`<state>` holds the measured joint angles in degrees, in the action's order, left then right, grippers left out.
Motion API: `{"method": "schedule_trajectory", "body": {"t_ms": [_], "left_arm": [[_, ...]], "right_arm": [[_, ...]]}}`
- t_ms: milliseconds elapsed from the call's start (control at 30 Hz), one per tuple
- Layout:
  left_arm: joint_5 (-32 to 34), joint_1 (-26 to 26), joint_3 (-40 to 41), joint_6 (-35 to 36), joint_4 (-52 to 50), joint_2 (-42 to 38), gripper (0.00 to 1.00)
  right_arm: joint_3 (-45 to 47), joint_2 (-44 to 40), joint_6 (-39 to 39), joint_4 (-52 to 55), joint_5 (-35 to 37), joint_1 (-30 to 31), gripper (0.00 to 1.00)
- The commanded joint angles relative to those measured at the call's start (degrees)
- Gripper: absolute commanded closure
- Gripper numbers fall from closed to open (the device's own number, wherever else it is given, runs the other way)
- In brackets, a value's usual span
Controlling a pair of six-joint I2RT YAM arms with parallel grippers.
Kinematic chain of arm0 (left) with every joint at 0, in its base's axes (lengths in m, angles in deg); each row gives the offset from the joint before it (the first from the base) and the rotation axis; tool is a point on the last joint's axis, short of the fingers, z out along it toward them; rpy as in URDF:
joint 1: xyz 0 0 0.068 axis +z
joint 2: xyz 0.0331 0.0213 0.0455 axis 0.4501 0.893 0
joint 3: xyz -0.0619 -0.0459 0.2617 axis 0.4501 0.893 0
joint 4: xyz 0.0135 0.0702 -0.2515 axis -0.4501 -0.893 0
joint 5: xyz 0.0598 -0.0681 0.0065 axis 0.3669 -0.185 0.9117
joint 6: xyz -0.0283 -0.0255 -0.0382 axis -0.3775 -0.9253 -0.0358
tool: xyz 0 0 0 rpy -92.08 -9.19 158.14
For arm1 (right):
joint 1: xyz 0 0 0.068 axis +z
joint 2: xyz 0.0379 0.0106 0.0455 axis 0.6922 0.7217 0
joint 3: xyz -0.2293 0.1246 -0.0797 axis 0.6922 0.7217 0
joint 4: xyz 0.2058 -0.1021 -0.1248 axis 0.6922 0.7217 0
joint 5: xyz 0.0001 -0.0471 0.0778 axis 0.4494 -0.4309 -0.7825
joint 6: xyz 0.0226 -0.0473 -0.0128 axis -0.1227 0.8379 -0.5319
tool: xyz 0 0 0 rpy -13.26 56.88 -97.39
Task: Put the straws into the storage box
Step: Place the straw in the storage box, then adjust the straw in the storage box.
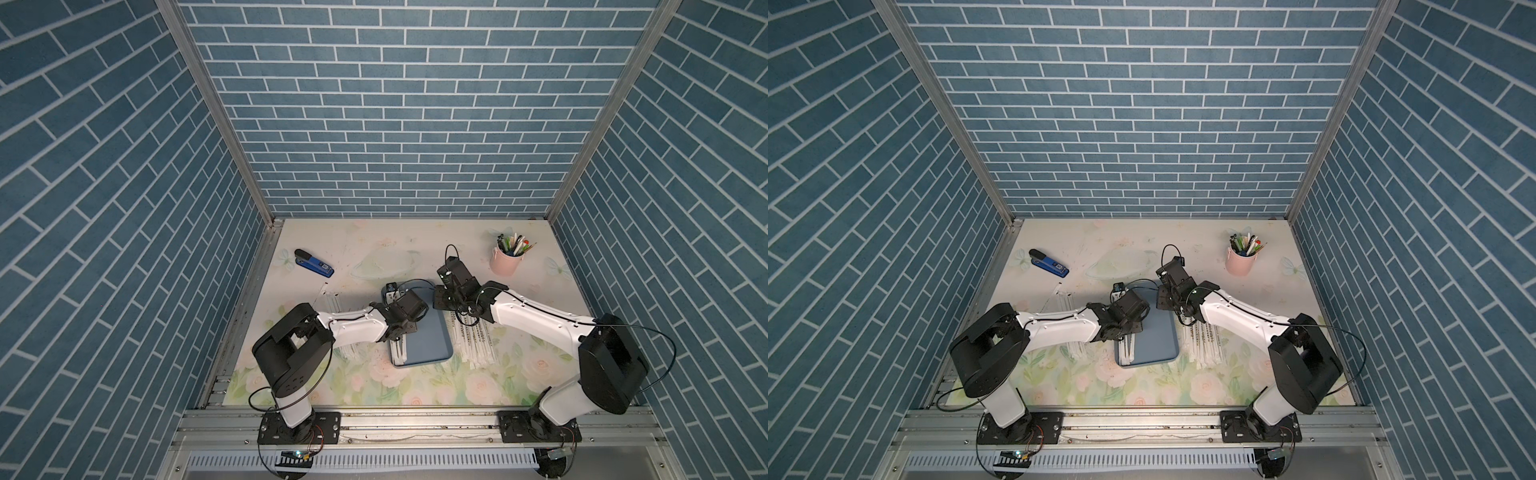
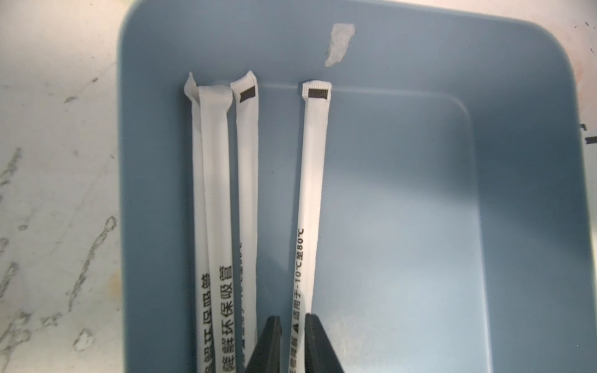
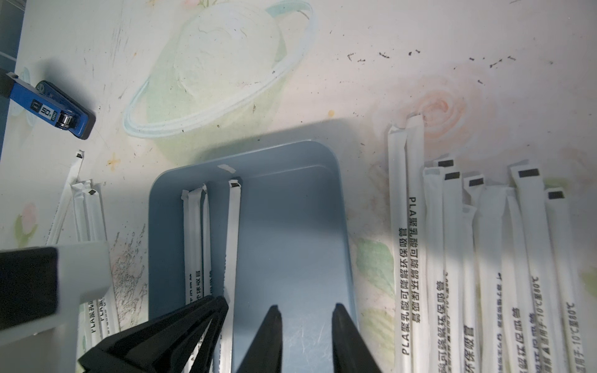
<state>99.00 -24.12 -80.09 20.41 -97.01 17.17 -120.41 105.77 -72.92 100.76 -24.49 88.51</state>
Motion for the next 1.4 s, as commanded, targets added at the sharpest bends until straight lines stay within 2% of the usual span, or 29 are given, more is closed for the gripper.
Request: {"method": "schedule_trajectory", "body": {"t_ms": [0, 133, 233, 367, 467, 600, 700, 1000, 1367], "left_arm": [[1.5, -0.1, -1.1, 0.6, -2.4, -1.5, 0.8], [1.9, -0.1, -1.5, 0.6, -3.5, -4.7, 0.8], [3.5, -0.1, -2.1, 2.0, -4.2, -9.1, 0.76], [10.5, 0.7, -0.8, 4.6, -5.7, -16.8, 0.57], [12.9, 4.1, 2.8, 6.0, -6.3, -22.6, 0.49], [12.2, 10.5, 8.3, 7.2, -7.6, -29.6, 0.47], [11.8, 13.3, 11.5, 7.7, -7.7, -33.3, 0.47], [9.9, 14.6, 14.9, 6.4, -6.7, -34.6, 0.43], [9.4, 14.6, 15.4, 6.4, -6.6, -35.2, 0.42]], "right_arm": [[-0.3, 0.4, 1.7, 0.0, -0.1, 0.1, 0.72], [0.0, -0.3, 2.9, 1.4, 0.4, -1.1, 0.74], [0.1, -0.4, 3.8, 1.5, -1.9, -1.5, 0.79], [-0.8, 2.7, 1.5, -1.4, -4.2, 1.8, 0.81], [-3.5, 7.2, -0.3, -2.9, -3.5, 4.7, 0.84], [-5.2, 12.3, -2.1, -5.6, -3.2, 5.9, 0.86], [-7.1, 15.3, -2.1, -6.3, -3.2, 6.3, 0.87], [-11.3, 22.3, -1.7, -6.6, -4.2, 7.3, 0.87], [-14.0, 25.4, -2.0, -6.5, -5.2, 8.7, 0.88]]}}
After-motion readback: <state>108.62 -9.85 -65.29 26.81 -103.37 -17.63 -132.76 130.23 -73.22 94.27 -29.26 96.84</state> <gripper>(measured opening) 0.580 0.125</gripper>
